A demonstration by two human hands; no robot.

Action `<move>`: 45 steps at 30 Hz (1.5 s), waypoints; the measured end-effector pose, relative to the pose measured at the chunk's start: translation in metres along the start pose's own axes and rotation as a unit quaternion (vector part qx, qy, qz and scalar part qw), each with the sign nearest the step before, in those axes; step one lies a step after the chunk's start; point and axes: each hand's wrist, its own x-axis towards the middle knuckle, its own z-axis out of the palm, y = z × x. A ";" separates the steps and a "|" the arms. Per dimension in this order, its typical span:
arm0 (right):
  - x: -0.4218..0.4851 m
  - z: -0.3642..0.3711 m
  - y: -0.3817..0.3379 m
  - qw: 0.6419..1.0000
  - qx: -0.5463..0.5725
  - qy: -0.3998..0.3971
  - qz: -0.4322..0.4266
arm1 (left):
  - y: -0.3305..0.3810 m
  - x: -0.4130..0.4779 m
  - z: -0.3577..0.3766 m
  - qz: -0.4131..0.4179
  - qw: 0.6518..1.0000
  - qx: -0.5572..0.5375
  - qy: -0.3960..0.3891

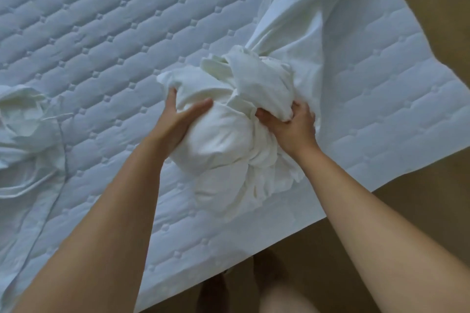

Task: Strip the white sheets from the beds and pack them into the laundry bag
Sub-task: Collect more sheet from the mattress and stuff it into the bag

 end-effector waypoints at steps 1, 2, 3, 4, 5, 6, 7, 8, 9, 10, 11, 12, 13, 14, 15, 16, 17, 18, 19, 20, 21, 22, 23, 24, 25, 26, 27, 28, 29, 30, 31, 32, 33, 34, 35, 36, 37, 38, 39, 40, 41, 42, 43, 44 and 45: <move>0.000 0.001 0.004 0.998 0.053 -0.011 0.018 | 0.003 0.002 0.002 0.003 0.999 -0.019 -0.045; -0.002 0.000 0.007 0.992 0.109 -0.040 0.040 | 0.007 0.002 0.003 0.005 0.997 -0.014 -0.076; -0.003 0.000 0.011 0.985 0.149 -0.065 0.055 | 0.011 0.002 0.005 0.007 0.995 -0.001 -0.095; -0.004 -0.003 0.015 0.980 0.168 -0.081 0.066 | 0.015 0.000 0.007 0.008 0.995 0.016 -0.101; -0.004 -0.005 0.018 0.977 0.177 -0.093 0.073 | 0.017 -0.003 0.007 0.009 0.995 0.031 -0.099; -0.005 -0.006 0.020 0.975 0.182 -0.098 0.077 | 0.019 -0.008 0.007 0.016 0.995 0.043 -0.092; -0.006 -0.007 0.019 0.972 0.191 -0.105 0.087 | 0.019 -0.015 0.006 0.024 0.994 0.058 -0.086; -0.006 -0.005 0.019 0.967 0.201 -0.117 0.102 | 0.018 -0.025 0.004 0.035 0.993 0.077 -0.081; -0.008 -0.002 0.019 0.960 0.213 -0.133 0.122 | 0.017 -0.038 0.000 0.043 0.991 0.099 -0.079; -0.011 0.004 0.020 0.953 0.220 -0.148 0.147 | 0.015 -0.052 -0.005 0.048 0.988 0.121 -0.079; -0.017 0.013 0.022 0.944 0.220 -0.172 0.177 | 0.012 -0.067 -0.012 0.048 0.985 0.143 -0.078; -0.025 0.023 0.026 0.932 0.217 -0.205 0.204 | 0.008 -0.082 -0.020 0.045 0.982 0.167 -0.079; -0.035 0.034 0.031 0.919 0.216 -0.240 0.225 | 0.004 -0.097 -0.028 0.035 0.977 0.192 -0.082; -0.045 0.045 0.036 0.906 0.220 -0.274 0.235 | -0.002 -0.110 -0.036 0.018 0.972 0.215 -0.091; -0.055 0.054 0.040 0.894 0.228 -0.301 0.239 | -0.006 -0.122 -0.042 0.003 0.968 0.229 -0.105; -0.062 0.060 0.043 0.885 0.243 -0.315 0.243 | -0.009 -0.131 -0.045 -0.009 0.963 0.240 -0.122; -0.069 0.061 0.043 0.877 0.258 -0.319 0.249 | -0.012 -0.137 -0.045 -0.014 0.957 0.253 -0.141; -0.073 0.061 0.044 0.875 0.265 -0.312 0.259 | -0.013 -0.140 -0.041 -0.014 0.949 0.275 -0.151; -0.074 0.058 0.044 0.877 0.259 -0.296 0.276 | -0.013 -0.139 -0.035 -0.012 0.941 0.305 -0.148; -0.074 0.055 0.043 0.877 0.251 -0.272 0.307 | -0.011 -0.135 -0.027 -0.004 0.932 0.338 -0.132; -0.074 0.051 0.043 0.876 0.243 -0.239 0.340 | -0.007 -0.130 -0.017 0.006 0.922 0.371 -0.110; -0.072 0.047 0.044 0.878 0.243 -0.200 0.360 | -0.002 -0.123 -0.006 0.018 0.911 0.401 -0.090; -0.070 0.042 0.043 0.883 0.251 -0.155 0.365 | 0.003 -0.114 0.003 0.027 0.901 0.427 -0.075; -0.067 0.035 0.043 0.892 0.260 -0.103 0.356 | 0.009 -0.105 0.012 0.030 0.891 0.448 -0.067; -0.065 0.026 0.041 0.916 0.235 -0.046 0.323 | 0.016 -0.096 0.019 0.028 0.883 0.464 -0.061; -0.068 0.016 0.039 0.946 0.185 0.003 0.266 | 0.022 -0.088 0.025 0.025 0.879 0.473 -0.058; -0.076 0.006 0.035 0.973 0.132 0.038 0.184 | 0.028 -0.081 0.029 0.023 0.878 0.475 -0.056; -0.090 -0.001 0.029 0.989 0.104 0.044 0.092 | 0.035 -0.073 0.032 0.022 0.878 0.476 -0.053; -0.110 -0.005 0.018 0.996 0.092 0.014 0.008 | 0.041 -0.064 0.035 0.020 0.876 0.480 -0.052; -0.129 -0.003 0.011 0.995 0.054 -0.041 -0.073 | 0.048 -0.055 0.038 0.015 0.872 0.486 -0.056; -0.145 0.002 0.007 0.984 -0.026 -0.102 -0.147 | 0.056 -0.046 0.041 0.008 0.869 0.491 -0.065; -0.154 0.008 0.008 0.961 -0.122 -0.136 -0.205 | 0.064 -0.038 0.044 -0.001 0.866 0.494 -0.077; -0.153 0.014 0.010 0.943 -0.191 -0.143 -0.233 | 0.072 -0.031 0.046 -0.007 0.864 0.497 -0.088; -0.145 0.016 0.007 0.933 -0.234 -0.147 -0.230 | 0.075 -0.025 0.047 -0.010 0.863 0.496 -0.095; -0.134 0.016 0.002 0.934 -0.243 -0.157 -0.208 | 0.077 -0.021 0.047 -0.004 0.869 0.486 -0.096; -0.123 0.015 -0.001 0.938 -0.236 -0.162 -0.194 | 0.076 -0.019 0.043 0.011 0.881 0.464 -0.091; -0.114 0.014 -0.006 0.942 -0.225 -0.153 -0.197 | 0.071 -0.019 0.037 0.029 0.900 0.427 -0.083; -0.108 0.013 -0.009 0.945 -0.212 -0.137 -0.207 | 0.066 -0.024 0.028 0.045 0.923 0.375 -0.079; -0.104 0.012 -0.012 0.950 -0.197 -0.126 -0.206 | 0.059 -0.032 0.016 0.057 0.942 0.319 -0.084; -0.098 0.010 -0.013 0.956 -0.183 -0.124 -0.195 | 0.052 -0.044 0.005 0.079 0.954 0.274 -0.094; -0.091 0.005 -0.016 0.960 -0.176 -0.126 -0.180 | 0.043 -0.057 -0.007 0.121 0.953 0.260 -0.100; -0.081 -0.001 -0.020 0.963 -0.175 -0.122 -0.166 | 0.033 -0.070 -0.016 0.175 0.937 0.286 -0.100; -0.068 -0.010 -0.026 0.967 -0.166 -0.116 -0.151 | 0.021 -0.082 -0.022 0.237 0.905 0.342 -0.093; -0.052 -0.018 -0.032 0.975 -0.138 -0.115 -0.132 | 0.005 -0.088 -0.025 0.296 0.857 0.414 -0.082; -0.038 -0.027 -0.040 0.982 -0.097 -0.125 -0.108 | -0.010 -0.091 -0.023 0.334 0.811 0.476 -0.066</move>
